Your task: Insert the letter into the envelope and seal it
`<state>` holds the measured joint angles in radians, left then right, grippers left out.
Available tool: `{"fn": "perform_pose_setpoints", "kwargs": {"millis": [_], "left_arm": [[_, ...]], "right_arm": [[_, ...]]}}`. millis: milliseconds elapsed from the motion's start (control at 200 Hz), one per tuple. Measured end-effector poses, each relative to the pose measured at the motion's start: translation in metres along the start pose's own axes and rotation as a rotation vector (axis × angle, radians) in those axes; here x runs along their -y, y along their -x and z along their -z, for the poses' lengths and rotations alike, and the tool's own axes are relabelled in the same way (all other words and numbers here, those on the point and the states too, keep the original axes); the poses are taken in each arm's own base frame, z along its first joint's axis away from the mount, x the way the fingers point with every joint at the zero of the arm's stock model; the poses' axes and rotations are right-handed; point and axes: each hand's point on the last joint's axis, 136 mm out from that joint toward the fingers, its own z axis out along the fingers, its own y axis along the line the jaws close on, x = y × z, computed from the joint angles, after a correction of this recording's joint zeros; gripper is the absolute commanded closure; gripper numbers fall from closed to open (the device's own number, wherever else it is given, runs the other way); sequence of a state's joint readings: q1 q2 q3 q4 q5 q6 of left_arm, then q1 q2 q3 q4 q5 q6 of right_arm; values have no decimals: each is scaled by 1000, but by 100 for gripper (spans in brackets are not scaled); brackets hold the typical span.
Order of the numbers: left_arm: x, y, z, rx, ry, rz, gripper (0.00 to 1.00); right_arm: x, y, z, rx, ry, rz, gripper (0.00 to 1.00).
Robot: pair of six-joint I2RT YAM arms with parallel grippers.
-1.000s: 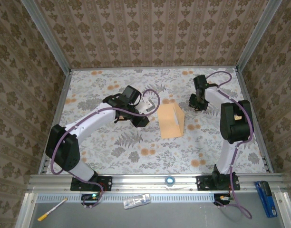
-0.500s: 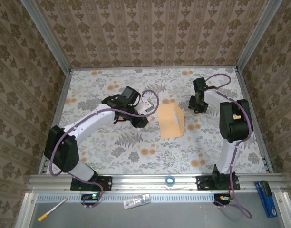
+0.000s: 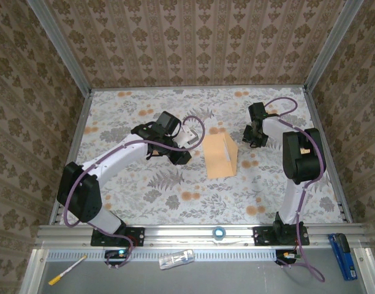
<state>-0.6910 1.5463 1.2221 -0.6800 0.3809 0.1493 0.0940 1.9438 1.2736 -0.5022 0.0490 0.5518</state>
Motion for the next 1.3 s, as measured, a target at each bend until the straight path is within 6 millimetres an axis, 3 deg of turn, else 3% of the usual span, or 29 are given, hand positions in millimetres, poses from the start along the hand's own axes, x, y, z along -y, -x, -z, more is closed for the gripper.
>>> {"fn": "perform_pose_setpoints", "kwargs": {"millis": [275, 595, 760, 910, 1060, 1300], "left_arm": [[-1, 2, 0, 7, 5, -3, 100], [-6, 12, 3, 54, 13, 19, 100], [-12, 26, 12, 130, -5, 68, 100], [-20, 47, 32, 270, -33, 149, 100], [-38, 72, 56, 460, -81, 280, 100], [-64, 97, 69, 642, -144, 506, 100]], "right_arm": [[-6, 7, 12, 43, 39, -5, 44], [-25, 24, 61, 127, 159, -4, 31], [-48, 29, 92, 151, 312, 13, 25], [-72, 22, 115, 123, 466, 60, 17], [-100, 12, 147, 94, 659, 120, 18], [-143, -16, 209, 90, 901, 278, 24]]}}
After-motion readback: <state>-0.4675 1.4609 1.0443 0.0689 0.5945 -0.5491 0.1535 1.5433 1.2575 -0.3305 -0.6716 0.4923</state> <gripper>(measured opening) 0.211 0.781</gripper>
